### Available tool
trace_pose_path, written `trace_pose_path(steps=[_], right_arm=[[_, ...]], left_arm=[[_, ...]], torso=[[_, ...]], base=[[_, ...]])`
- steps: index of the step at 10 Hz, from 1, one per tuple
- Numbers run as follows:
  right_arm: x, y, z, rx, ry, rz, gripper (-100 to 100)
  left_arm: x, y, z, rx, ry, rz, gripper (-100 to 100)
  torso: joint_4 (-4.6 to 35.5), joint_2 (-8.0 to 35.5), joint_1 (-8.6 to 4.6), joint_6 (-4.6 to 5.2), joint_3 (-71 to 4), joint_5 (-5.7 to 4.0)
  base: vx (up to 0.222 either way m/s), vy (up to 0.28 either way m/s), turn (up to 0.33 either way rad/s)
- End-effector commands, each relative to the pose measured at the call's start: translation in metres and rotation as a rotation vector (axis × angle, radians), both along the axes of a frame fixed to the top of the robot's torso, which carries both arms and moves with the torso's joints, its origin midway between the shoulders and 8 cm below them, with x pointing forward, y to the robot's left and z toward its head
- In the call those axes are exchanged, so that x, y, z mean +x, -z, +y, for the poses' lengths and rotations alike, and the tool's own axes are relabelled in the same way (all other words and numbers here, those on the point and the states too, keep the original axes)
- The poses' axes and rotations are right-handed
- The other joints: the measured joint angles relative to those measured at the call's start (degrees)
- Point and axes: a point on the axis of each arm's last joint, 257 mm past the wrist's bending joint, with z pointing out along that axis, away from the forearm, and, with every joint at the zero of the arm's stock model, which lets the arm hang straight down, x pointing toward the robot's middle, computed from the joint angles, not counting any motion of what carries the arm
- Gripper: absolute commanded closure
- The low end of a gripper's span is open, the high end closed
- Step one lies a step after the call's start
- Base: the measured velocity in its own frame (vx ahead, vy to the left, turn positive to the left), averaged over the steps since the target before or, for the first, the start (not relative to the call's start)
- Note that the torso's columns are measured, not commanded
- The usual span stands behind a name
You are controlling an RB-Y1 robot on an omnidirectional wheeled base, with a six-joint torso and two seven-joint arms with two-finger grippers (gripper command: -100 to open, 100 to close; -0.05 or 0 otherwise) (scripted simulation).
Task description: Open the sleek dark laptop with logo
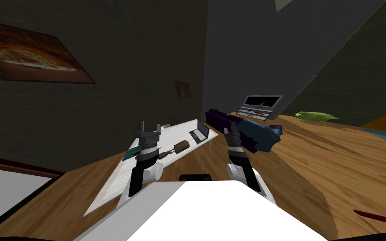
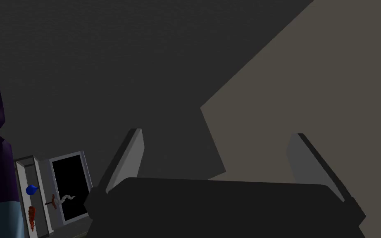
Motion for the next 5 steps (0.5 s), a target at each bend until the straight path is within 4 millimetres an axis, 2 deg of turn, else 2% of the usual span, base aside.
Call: trace_pose_path(steps=[1, 5], right_arm=[[0.0000, 0.0000, 0.0000, 0.000, 0.000, 0.000, 0], [0.0000, -0.0001, 0.0000, 0.000, 0.000, 0.000, 0]], left_arm=[[0.0000, 0.0000, 0.0000, 0.000, 0.000, 0.000, 0], [-0.0001, -0.0001, 0.0000, 0.000, 0.000, 0.000, 0]], torso=[[2.35, 2.32, 0.00, 0.00, -4.67, 0.00], [18.46, 18.45, 0.00, 0.00, -36.92, 0.00]], base=[[0.000, 0.000, 0.000], [0.000, 0.000, 0.000]])
